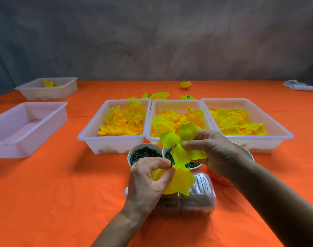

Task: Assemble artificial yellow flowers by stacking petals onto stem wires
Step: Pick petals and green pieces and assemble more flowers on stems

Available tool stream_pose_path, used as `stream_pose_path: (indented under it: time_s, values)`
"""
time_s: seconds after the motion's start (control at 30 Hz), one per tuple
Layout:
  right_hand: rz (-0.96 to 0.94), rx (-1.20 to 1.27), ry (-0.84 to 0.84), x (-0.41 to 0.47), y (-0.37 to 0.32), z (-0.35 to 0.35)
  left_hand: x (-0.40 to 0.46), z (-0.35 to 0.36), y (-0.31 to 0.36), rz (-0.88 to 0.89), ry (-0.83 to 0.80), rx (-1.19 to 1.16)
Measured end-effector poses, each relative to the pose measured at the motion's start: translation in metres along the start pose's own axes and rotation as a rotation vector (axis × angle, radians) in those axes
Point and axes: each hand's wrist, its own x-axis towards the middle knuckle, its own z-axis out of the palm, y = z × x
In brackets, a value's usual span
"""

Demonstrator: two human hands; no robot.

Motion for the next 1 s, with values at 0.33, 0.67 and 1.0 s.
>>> stream_pose_path:
  time_s: [0.33,0.67,1.0]
  values:
    - [-0.043,0.135,0.130,-0.009,-0.017,-0.004,0.000,0.000,0.006,-0.053,-0.013,-0.018]
    - [0.080,0.130,0.035,-0.018,-0.006,0.017,-0.001,-0.004,0.011,-0.054,-0.095,0.017]
    - [0.135,0.084,0.071,-0.022,-0.002,0.027,-0.001,-0.005,0.020,-0.090,-0.052,0.021]
